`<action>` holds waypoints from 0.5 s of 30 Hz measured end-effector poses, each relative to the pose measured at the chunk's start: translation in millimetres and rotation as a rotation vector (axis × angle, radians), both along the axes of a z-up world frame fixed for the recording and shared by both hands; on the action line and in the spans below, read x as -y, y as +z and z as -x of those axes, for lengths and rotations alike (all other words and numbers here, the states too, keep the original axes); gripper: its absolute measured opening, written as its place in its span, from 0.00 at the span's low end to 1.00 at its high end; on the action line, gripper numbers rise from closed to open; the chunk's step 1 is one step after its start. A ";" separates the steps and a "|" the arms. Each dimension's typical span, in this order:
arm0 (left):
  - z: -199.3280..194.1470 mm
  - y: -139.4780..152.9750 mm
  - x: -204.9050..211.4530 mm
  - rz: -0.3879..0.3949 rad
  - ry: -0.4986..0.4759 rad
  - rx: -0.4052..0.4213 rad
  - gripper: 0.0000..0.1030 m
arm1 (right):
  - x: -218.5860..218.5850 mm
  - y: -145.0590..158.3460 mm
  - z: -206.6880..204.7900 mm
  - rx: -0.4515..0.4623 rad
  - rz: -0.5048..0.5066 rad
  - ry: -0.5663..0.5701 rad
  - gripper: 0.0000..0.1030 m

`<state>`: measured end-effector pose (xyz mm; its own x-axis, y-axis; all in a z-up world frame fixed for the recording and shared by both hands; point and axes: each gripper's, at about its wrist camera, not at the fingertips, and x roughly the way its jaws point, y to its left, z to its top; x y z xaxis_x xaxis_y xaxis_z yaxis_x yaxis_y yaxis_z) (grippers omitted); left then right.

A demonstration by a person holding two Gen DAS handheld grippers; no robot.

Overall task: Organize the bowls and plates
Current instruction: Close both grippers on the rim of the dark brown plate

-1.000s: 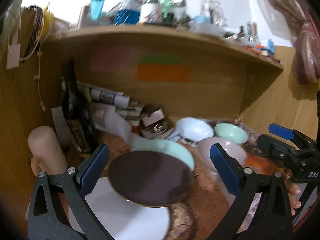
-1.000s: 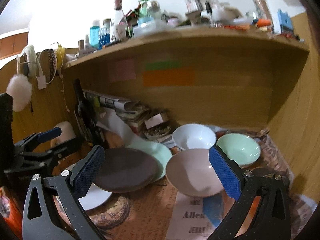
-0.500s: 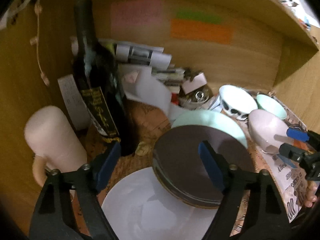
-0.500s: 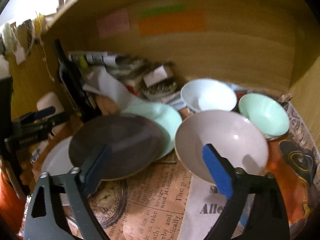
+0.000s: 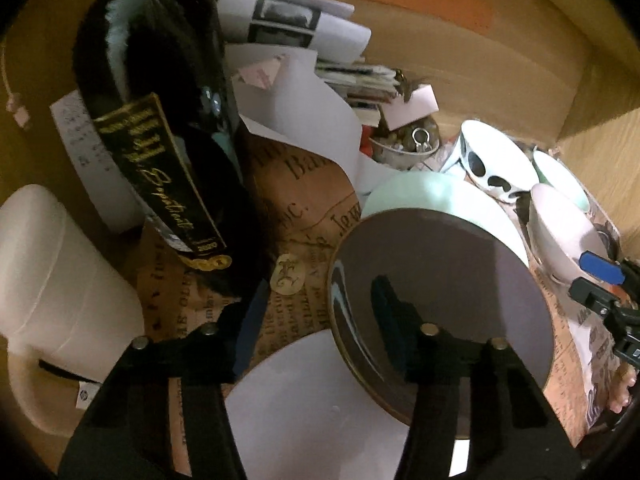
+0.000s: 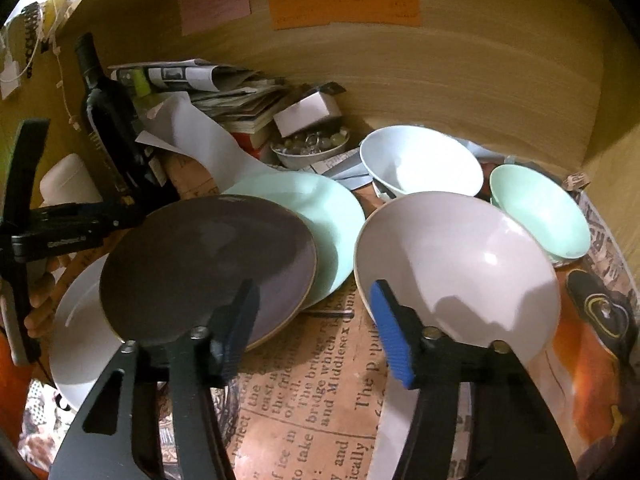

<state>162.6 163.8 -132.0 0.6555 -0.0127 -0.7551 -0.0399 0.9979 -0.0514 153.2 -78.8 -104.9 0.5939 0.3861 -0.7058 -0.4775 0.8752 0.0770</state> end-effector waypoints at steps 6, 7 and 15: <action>-7.8 -7.2 -1.2 0.016 -0.034 -0.032 0.42 | -17.1 -4.2 0.9 -0.048 0.001 0.049 0.47; -9.3 -8.6 -1.1 0.017 -0.037 -0.035 0.40 | -19.5 -6.5 -0.6 -0.062 0.002 0.050 0.46; -13.9 -16.7 1.3 0.028 -0.079 -0.070 0.27 | -26.1 -28.4 -20.1 -0.191 0.002 0.023 0.33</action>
<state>176.5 162.4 -148.7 0.5970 -0.0837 -0.7979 0.0345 0.9963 -0.0787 173.3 -52.7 -133.3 0.4400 0.3964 -0.8058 -0.4741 0.8646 0.1664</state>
